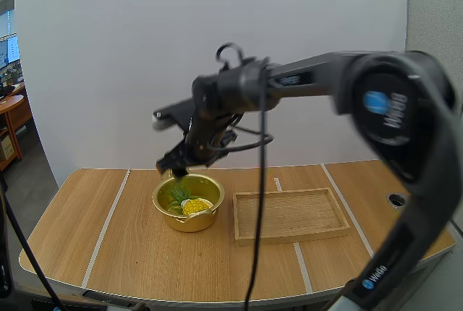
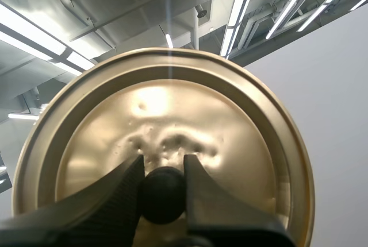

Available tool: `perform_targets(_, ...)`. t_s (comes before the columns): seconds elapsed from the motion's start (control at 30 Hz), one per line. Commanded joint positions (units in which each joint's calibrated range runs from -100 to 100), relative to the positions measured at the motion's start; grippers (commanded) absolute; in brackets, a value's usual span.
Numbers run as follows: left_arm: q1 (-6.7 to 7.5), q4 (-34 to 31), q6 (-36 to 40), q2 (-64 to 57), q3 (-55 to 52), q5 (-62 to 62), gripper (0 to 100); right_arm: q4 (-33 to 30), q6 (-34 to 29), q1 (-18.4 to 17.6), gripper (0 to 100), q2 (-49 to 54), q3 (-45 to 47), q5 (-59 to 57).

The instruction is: Open the pot, put the pineapple inside, and close it

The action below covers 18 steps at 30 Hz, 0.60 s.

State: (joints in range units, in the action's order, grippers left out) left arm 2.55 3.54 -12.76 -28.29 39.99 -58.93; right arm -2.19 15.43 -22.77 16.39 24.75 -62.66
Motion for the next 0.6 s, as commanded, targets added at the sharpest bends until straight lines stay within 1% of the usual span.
perform_targets(0.0,0.15,-0.05,0.36,-0.16,0.29,1.33,0,0.1,-0.93,0.04,100,7.65,-0.37,-4.2)
perform_targets(0.13,0.15,-0.05,0.36,-0.16,0.29,1.33,0,0.1,-0.93,0.04,100,17.11,-0.12,-8.65)
perform_targets(0.3,0.15,-0.05,0.36,-0.16,0.29,1.33,0,-0.31,-0.93,0.04,100,28.95,3.26,-10.97)
perform_targets(0.57,0.15,-0.05,0.36,-0.16,0.29,1.33,0,-1.44,-0.93,0.04,100,43.26,8.52,-19.24)
